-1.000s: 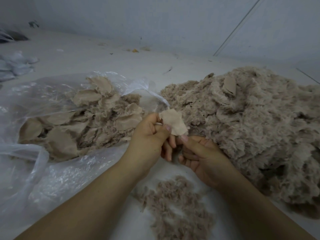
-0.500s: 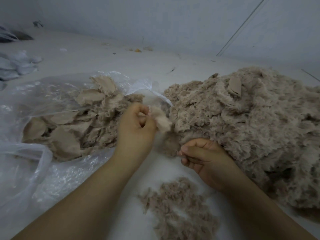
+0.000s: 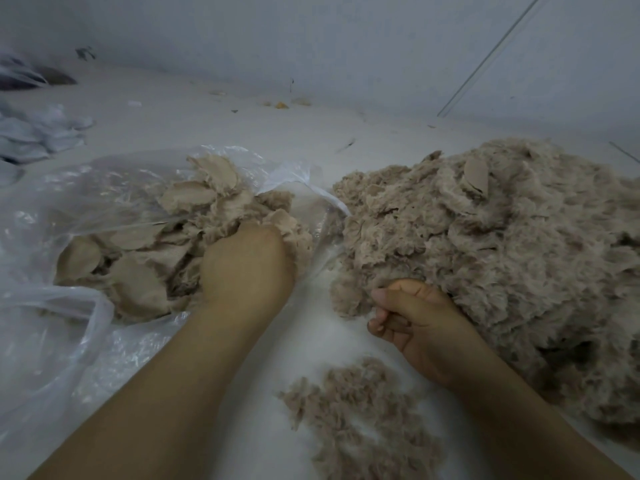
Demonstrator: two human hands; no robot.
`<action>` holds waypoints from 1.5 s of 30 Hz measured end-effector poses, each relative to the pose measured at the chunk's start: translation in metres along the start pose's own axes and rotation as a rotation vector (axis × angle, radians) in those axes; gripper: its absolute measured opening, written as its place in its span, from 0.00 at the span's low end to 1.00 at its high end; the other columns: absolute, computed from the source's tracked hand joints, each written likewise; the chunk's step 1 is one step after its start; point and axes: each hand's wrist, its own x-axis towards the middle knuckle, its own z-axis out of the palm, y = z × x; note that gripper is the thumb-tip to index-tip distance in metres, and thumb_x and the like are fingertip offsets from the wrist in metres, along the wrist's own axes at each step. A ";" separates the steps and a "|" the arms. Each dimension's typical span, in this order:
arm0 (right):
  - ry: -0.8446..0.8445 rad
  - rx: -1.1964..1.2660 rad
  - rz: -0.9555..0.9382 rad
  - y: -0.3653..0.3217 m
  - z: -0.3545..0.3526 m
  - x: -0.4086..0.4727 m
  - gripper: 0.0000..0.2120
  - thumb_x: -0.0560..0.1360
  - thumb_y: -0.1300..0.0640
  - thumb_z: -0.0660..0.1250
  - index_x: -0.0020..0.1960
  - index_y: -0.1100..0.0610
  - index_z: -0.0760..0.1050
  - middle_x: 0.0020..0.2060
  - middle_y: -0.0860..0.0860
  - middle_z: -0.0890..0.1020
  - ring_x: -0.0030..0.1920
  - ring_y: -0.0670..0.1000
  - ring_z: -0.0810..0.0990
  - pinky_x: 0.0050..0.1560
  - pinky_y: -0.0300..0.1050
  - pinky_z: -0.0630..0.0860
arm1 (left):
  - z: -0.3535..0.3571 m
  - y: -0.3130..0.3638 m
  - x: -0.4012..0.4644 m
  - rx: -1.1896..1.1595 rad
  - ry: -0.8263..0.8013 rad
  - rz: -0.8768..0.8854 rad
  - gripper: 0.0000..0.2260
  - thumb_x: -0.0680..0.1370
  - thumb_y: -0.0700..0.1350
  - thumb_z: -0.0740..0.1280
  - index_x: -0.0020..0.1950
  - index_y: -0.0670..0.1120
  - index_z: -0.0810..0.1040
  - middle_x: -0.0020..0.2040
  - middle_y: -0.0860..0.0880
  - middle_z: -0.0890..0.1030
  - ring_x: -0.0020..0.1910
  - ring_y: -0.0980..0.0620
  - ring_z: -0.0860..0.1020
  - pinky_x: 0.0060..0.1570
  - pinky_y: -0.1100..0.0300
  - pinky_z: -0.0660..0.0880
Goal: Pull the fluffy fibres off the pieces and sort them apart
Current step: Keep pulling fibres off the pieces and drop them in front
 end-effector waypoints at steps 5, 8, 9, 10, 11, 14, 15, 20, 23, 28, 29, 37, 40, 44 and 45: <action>-0.068 -0.106 -0.032 0.001 -0.004 0.001 0.15 0.68 0.68 0.68 0.26 0.54 0.74 0.22 0.51 0.74 0.25 0.46 0.73 0.32 0.39 0.72 | 0.005 0.026 -0.015 -0.338 -0.008 0.271 0.07 0.76 0.49 0.65 0.45 0.46 0.79 0.42 0.49 0.76 0.39 0.45 0.76 0.32 0.55 0.70; -0.095 -0.089 -0.026 0.002 -0.006 0.001 0.12 0.66 0.70 0.69 0.30 0.55 0.75 0.26 0.55 0.74 0.28 0.49 0.73 0.30 0.39 0.73 | 0.016 0.038 -0.024 -0.410 -0.305 0.351 0.10 0.75 0.56 0.66 0.48 0.50 0.78 0.44 0.52 0.71 0.40 0.49 0.74 0.35 0.55 0.72; -0.096 -0.077 -0.022 0.004 -0.008 0.003 0.15 0.68 0.73 0.68 0.31 0.55 0.75 0.27 0.55 0.74 0.28 0.49 0.73 0.30 0.39 0.74 | 0.020 0.038 -0.025 -0.401 -0.336 0.367 0.10 0.75 0.55 0.66 0.49 0.50 0.78 0.44 0.52 0.70 0.40 0.49 0.74 0.34 0.56 0.71; -0.096 -0.070 -0.023 0.005 -0.009 0.004 0.17 0.70 0.75 0.66 0.31 0.55 0.75 0.27 0.54 0.74 0.28 0.49 0.73 0.30 0.39 0.74 | 0.022 0.038 -0.025 -0.397 -0.339 0.379 0.08 0.76 0.52 0.66 0.49 0.49 0.78 0.45 0.51 0.70 0.40 0.48 0.74 0.33 0.56 0.70; -0.096 -0.066 -0.025 0.006 -0.011 0.005 0.18 0.71 0.76 0.65 0.31 0.55 0.75 0.27 0.54 0.74 0.28 0.48 0.74 0.31 0.39 0.75 | 0.024 0.038 -0.024 -0.415 -0.326 0.380 0.06 0.77 0.49 0.65 0.50 0.48 0.79 0.45 0.50 0.71 0.41 0.47 0.75 0.33 0.56 0.69; -0.077 -0.025 -0.035 0.006 -0.011 0.007 0.15 0.72 0.74 0.64 0.35 0.56 0.78 0.30 0.54 0.76 0.29 0.48 0.76 0.32 0.38 0.76 | 0.026 0.036 -0.020 -0.604 -0.219 0.283 0.03 0.77 0.42 0.66 0.46 0.44 0.79 0.43 0.48 0.77 0.42 0.49 0.76 0.39 0.53 0.72; -0.070 -0.017 -0.040 0.006 -0.010 0.007 0.12 0.71 0.72 0.65 0.38 0.57 0.79 0.32 0.54 0.77 0.30 0.48 0.77 0.33 0.38 0.77 | 0.024 0.035 -0.018 -0.683 -0.193 0.222 0.03 0.77 0.41 0.67 0.45 0.43 0.79 0.40 0.48 0.78 0.39 0.52 0.76 0.38 0.55 0.73; -0.097 -0.003 -0.034 0.004 -0.010 0.009 0.21 0.68 0.63 0.68 0.61 0.61 0.75 0.38 0.53 0.84 0.35 0.47 0.82 0.35 0.39 0.78 | 0.010 0.036 -0.018 -1.274 -0.413 -0.028 0.01 0.78 0.35 0.68 0.47 0.40 0.78 0.30 0.45 0.79 0.22 0.52 0.75 0.23 0.62 0.70; -0.128 -0.055 -0.043 0.002 -0.008 0.006 0.20 0.73 0.61 0.67 0.62 0.67 0.72 0.40 0.63 0.81 0.39 0.57 0.81 0.46 0.49 0.75 | 0.006 0.038 -0.021 -1.523 -0.531 -0.059 0.07 0.76 0.30 0.67 0.53 0.37 0.76 0.34 0.38 0.81 0.24 0.46 0.77 0.22 0.61 0.72; -0.043 -0.021 -0.012 0.001 -0.005 0.004 0.08 0.71 0.60 0.68 0.46 0.61 0.70 0.36 0.60 0.82 0.37 0.54 0.81 0.38 0.41 0.76 | 0.009 0.040 -0.023 -1.566 -0.517 -0.150 0.07 0.76 0.29 0.67 0.51 0.38 0.74 0.31 0.39 0.79 0.23 0.45 0.77 0.22 0.59 0.73; -0.024 -0.011 -0.009 0.001 -0.005 0.004 0.08 0.69 0.60 0.68 0.44 0.60 0.70 0.35 0.57 0.83 0.35 0.50 0.81 0.35 0.38 0.77 | 0.010 0.040 -0.022 -1.563 -0.489 -0.191 0.04 0.78 0.31 0.66 0.49 0.38 0.74 0.29 0.39 0.78 0.22 0.46 0.76 0.21 0.60 0.71; -0.028 0.000 0.006 0.003 -0.007 0.006 0.07 0.68 0.61 0.69 0.42 0.60 0.71 0.29 0.51 0.81 0.28 0.43 0.79 0.31 0.35 0.76 | 0.014 0.039 -0.020 -1.603 -0.482 -0.260 0.11 0.81 0.45 0.65 0.44 0.38 0.77 0.25 0.40 0.76 0.19 0.47 0.73 0.19 0.62 0.67; -0.041 -0.021 -0.001 0.004 -0.009 0.007 0.08 0.65 0.59 0.70 0.40 0.60 0.72 0.33 0.54 0.83 0.32 0.46 0.81 0.32 0.36 0.76 | 0.016 0.040 -0.022 -1.539 -0.450 -0.199 0.08 0.77 0.42 0.70 0.43 0.38 0.78 0.27 0.38 0.77 0.19 0.48 0.72 0.19 0.62 0.67; -0.059 -0.060 -0.012 0.003 -0.008 0.005 0.14 0.67 0.54 0.70 0.47 0.64 0.76 0.33 0.53 0.82 0.32 0.45 0.79 0.31 0.36 0.75 | 0.015 0.038 -0.021 -1.529 -0.445 -0.188 0.10 0.79 0.40 0.67 0.40 0.38 0.79 0.26 0.37 0.75 0.18 0.48 0.71 0.19 0.63 0.66; -0.056 -0.078 -0.008 0.003 -0.007 0.005 0.17 0.67 0.53 0.70 0.49 0.65 0.78 0.36 0.56 0.82 0.34 0.48 0.78 0.31 0.36 0.74 | 0.013 0.039 -0.021 -1.524 -0.471 -0.177 0.10 0.80 0.41 0.67 0.40 0.38 0.79 0.25 0.37 0.75 0.17 0.48 0.71 0.18 0.63 0.66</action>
